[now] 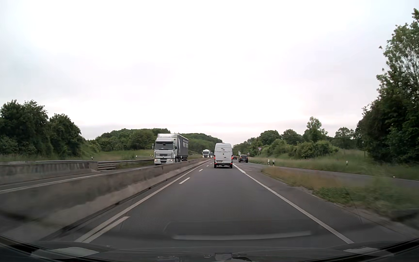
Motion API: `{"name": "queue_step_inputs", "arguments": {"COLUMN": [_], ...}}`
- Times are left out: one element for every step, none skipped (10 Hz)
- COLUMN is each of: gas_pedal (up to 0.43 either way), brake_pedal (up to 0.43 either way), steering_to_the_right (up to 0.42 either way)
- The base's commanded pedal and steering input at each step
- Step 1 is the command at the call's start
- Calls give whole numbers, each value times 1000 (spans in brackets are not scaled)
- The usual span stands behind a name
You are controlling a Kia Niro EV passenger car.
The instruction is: Follow the waypoints while adhering to traffic rules and regulations
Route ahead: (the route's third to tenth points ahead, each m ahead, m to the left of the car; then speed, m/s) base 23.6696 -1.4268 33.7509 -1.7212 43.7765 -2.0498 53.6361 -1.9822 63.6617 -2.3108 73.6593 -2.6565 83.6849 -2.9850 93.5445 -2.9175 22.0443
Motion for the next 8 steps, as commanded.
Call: {"name": "queue_step_inputs", "arguments": {"gas_pedal": [138, 138, 138, 138, 150, 169, 177, 189], "brake_pedal": [0, 0, 0, 0, 0, 0, 0, 0], "steering_to_the_right": [1, 1, 1, 1, 1, 1, 1, 1]}}
